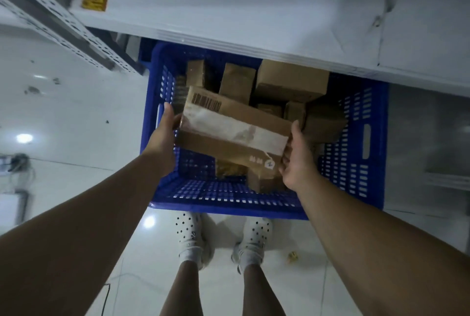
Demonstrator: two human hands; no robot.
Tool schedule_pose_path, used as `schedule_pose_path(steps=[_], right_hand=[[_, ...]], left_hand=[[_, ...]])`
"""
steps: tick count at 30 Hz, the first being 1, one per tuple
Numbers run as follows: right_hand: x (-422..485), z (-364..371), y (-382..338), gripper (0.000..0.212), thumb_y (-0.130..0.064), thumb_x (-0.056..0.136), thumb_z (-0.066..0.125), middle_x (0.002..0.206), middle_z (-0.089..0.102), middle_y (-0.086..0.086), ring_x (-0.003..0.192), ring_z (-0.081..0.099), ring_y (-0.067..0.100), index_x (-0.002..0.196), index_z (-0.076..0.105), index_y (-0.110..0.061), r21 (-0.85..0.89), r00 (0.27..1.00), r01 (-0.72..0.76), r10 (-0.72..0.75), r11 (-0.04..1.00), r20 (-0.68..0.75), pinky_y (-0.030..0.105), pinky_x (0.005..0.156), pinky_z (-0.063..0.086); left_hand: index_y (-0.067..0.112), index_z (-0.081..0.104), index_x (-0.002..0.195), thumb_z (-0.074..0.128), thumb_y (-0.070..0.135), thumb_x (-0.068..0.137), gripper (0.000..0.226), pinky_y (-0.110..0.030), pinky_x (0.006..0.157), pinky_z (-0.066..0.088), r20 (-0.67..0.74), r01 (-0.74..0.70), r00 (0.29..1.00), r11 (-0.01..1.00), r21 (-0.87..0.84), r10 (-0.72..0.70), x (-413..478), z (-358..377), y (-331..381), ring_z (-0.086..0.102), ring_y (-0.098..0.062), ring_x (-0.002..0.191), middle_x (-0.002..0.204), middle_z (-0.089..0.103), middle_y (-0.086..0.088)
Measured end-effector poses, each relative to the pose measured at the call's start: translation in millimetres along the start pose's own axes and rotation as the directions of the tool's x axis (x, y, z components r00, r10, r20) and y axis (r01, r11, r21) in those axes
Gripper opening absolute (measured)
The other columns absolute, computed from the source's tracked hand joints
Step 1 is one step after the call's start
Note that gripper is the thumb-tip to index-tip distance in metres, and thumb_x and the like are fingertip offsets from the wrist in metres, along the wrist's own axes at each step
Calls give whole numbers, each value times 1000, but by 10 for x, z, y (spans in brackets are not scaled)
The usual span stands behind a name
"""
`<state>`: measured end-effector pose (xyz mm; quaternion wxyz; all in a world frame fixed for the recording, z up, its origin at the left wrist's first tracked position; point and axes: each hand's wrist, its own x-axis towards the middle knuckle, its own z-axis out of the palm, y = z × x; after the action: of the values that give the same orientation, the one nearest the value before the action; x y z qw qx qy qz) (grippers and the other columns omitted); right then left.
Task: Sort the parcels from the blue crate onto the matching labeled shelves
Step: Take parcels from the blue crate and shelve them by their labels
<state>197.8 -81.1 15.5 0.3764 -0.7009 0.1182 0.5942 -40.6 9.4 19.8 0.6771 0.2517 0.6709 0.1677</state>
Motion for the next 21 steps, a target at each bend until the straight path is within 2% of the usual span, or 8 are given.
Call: schedule_pose_path(steps=[2, 4, 5, 7, 10, 14, 18, 21], right_hand=[[-157, -56, -126, 39, -58, 82, 64, 108, 69, 4, 103, 63, 21, 100, 63, -23, -25, 1000, 20, -20, 999, 4, 38, 97, 47], [-320, -125, -235, 37, -55, 80, 68, 111, 69, 1, 103, 62, 18, 101, 64, -26, -61, 999, 35, -36, 998, -12, 34, 91, 45], [-416, -170, -299, 39, -56, 80, 68, 111, 69, 1, 101, 61, 16, 103, 65, -25, -61, 999, 39, -40, 997, -17, 32, 82, 45], [-624, -262, -423, 53, -62, 80, 63, 112, 69, 3, 100, 62, 19, 113, 65, -21, 2, 1000, 23, -23, 1000, 8, 32, 72, 46], [-843, -424, -572, 81, -81, 74, 47, 126, 63, 8, 115, 57, 27, 129, 58, -24, 60, 998, 42, -45, 997, 53, 46, 94, 45], [-1237, -603, -799, 91, -91, 58, 43, 123, 65, 8, 118, 57, 31, 121, 63, -29, 54, 990, 142, -143, 988, 15, 54, 107, 36], [-1870, -783, -1127, 81, -80, 55, 57, 116, 68, 8, 111, 61, 27, 115, 65, -25, 17, 972, 227, -228, 974, 51, 45, 96, 48], [-2376, -942, -1307, 51, -67, 74, 60, 111, 68, 5, 109, 61, 26, 106, 63, -27, -37, 962, 269, -267, 962, 65, 46, 100, 46]], left_hand=[[26, 71, 101, 24, 66, 94, 62, -23, 81, 45, 1, -62, 998, 998, 22, 62, -126, 117, 167, 64, -10, 91, 93, 72, 6], [30, 70, 69, 21, 58, 98, 64, -18, 58, 46, 34, -96, 995, 995, 13, 96, -269, 213, 300, 63, -3, 61, 66, 68, 9], [29, 68, 65, 21, 57, 99, 65, -18, 58, 47, 36, -125, 992, 992, 21, 125, -363, 270, 373, 63, -2, 56, 61, 67, 10], [27, 69, 80, 23, 59, 97, 59, -29, 76, 49, 10, -162, 987, 987, 18, 162, -522, 350, 485, 68, -5, 65, 67, 72, 9], [26, 69, 90, 27, 61, 97, 55, -36, 79, 50, -10, -196, 980, 980, 30, 197, -792, 478, 663, 70, -8, 71, 74, 74, 9], [28, 69, 93, 29, 58, 97, 50, -35, 72, 53, 48, -217, 976, 974, 61, 215, -1213, 676, 958, 71, -10, 66, 80, 75, 4], [17, 64, 109, 41, 58, 94, 49, -44, 85, 55, 185, -296, 946, 944, 148, 268, -1745, 845, 1294, 73, -21, 80, 90, 75, -1], [22, 60, 119, 50, 59, 88, 49, -50, 88, 53, 230, -318, 932, 936, 148, 280, -2115, 910, 1507, 70, -28, 93, 113, 68, -10]])
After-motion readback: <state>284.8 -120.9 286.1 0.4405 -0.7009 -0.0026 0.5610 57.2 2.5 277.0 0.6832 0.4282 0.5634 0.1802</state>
